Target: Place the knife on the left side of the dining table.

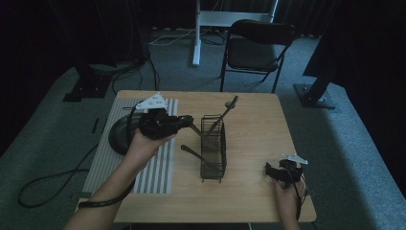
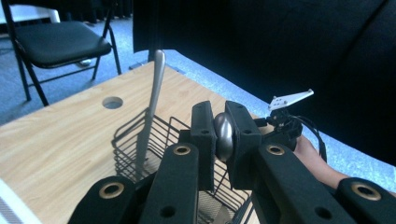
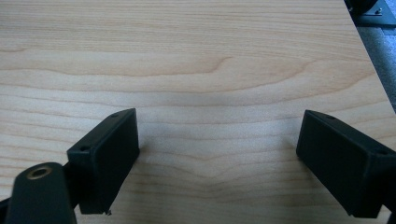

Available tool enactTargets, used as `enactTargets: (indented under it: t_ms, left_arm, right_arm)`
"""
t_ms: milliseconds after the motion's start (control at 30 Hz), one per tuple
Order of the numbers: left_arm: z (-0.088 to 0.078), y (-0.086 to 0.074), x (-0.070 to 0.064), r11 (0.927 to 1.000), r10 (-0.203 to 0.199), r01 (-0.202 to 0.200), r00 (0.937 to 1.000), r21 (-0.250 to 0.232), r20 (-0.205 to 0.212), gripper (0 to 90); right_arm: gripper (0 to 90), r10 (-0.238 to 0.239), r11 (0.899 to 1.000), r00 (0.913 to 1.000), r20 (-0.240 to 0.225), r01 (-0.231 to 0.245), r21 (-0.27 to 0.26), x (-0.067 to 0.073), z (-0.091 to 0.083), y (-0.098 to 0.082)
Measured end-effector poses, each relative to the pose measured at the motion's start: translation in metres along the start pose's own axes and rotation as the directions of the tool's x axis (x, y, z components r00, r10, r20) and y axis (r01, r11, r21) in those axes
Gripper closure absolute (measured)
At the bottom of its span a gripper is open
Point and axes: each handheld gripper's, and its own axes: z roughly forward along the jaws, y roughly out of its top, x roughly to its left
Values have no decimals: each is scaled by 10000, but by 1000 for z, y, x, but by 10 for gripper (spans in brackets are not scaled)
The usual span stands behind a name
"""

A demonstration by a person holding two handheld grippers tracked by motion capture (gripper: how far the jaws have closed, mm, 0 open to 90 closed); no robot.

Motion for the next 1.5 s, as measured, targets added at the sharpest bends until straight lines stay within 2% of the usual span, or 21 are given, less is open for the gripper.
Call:
enactTargets:
  t_ms: [67, 133, 167, 333, 400, 567, 600, 633, 733, 767, 833, 867, 900, 967, 1067, 1133, 1200, 1267, 1333, 1367, 1500]
  left_arm:
    - [-10, 2, 1, 9998, -30, 29, 10000, -192, -66, 837]
    - [-10, 2, 1, 9998, -30, 29, 10000, -192, -66, 837]
    - [-19, 3, 2, 9991, -101, 97, 9999, -407, -89, 837]
    - [-29, 5, 4, 9982, -201, 194, 9997, -572, -123, 837]
    - [-38, 6, 5, 9972, -210, 196, 9996, -726, -189, 837]
    - [-58, 11, 4, 9955, -113, 60, 9984, -943, -556, 837]
    - [-58, 11, 4, 9955, -113, 60, 9984, -943, -556, 837]
    - [-65, 12, 6, 9943, -141, 58, 9969, -1069, -775, 837]
    - [-69, 12, 7, 9939, -196, 108, 9966, -1093, -799, 837]
    - [-79, 11, 10, 9929, -248, 123, 9942, -1185, -1047, 837]
    - [-81, 10, 11, 9921, -307, 170, 9935, -1242, -1094, 836]
    - [-86, 8, 14, 9921, -365, 207, 9912, -1234, -1272, 837]
    - [-86, 8, 14, 9921, -365, 207, 9912, -1234, -1272, 837]
    - [-91, 2, 20, 9918, -585, 403, 9869, -1215, -1504, 836]
    - [-93, -6, 24, 9926, -654, 462, 9827, -1126, -1735, 837]
    - [-93, -6, 24, 9926, -654, 462, 9827, -1126, -1735, 837]
    - [-94, -16, 30, 9934, -776, 588, 9768, -985, -1994, 836]
    - [-93, -24, 33, 9925, -870, 646, 9697, -1041, -2283, 836]
    - [-93, -27, 35, 9928, -913, 700, 9679, -977, -2341, 836]
    - [-94, -34, 39, 9915, -1083, 864, 9624, -970, -2493, 836]
    - [-94, -46, 45, 9906, -1286, 1117, 9583, -795, -2550, 836]
  right_arm:
    - [122, -3, 10000, 10000, 2, 3, 3, 0, 0, 0]
    - [122, -5, 10000, 10000, 2, 5, -1, 0, 0, 0]
    - [122, -9, 10000, 10000, 4, 9, -3, 0, 0, 0]
    - [122, -7, 10000, 10000, 5, 7, 0, 0, 0, 0]
    - [122, -11, 10000, 10000, 6, 11, -3, 0, 0, 0]
    - [122, 11, 10000, 10000, 2, -11, 9, 0, 0, 0]
    - [122, 11, 10000, 10000, 2, -11, 9, 0, 0, 0]
    - [122, 12, 10000, 10000, 1, -12, 8, 0, 0, 0]
    - [122, 10, 10000, 10000, 1, -10, 8, 0, 0, 0]
    - [122, 12, 10000, 10000, 1, -12, 8, 0, 0, 0]
    - [122, 10, 10000, 10000, 1, -10, 7, 0, 0, 0]
    - [122, 10, 10000, 10000, 3, -10, 6, 0, 0, 0]
    - [122, 10, 10000, 10000, 3, -10, 6, 0, 0, 0]
    - [122, 10, 10000, 10000, 3, -10, 7, 0, 0, 0]
    - [122, 12, 10000, 10000, 3, -12, 7, 0, 0, 0]
    - [122, 13, 10000, 10000, 4, -13, 7, 0, 0, 0]
    - [122, 17, 10000, 10000, 3, -17, 9, 0, 0, 0]
    - [122, 17, 10000, 10000, 4, -17, 10, 0, 0, 0]
    - [122, 19, 10000, 10000, 3, -19, 10, 0, 0, 0]
    - [122, -1, 10000, 10000, 3, 1, 2, 0, 0, 0]
    - [122, 15, 10000, 10000, 5, -15, -4, 0, 0, 0]
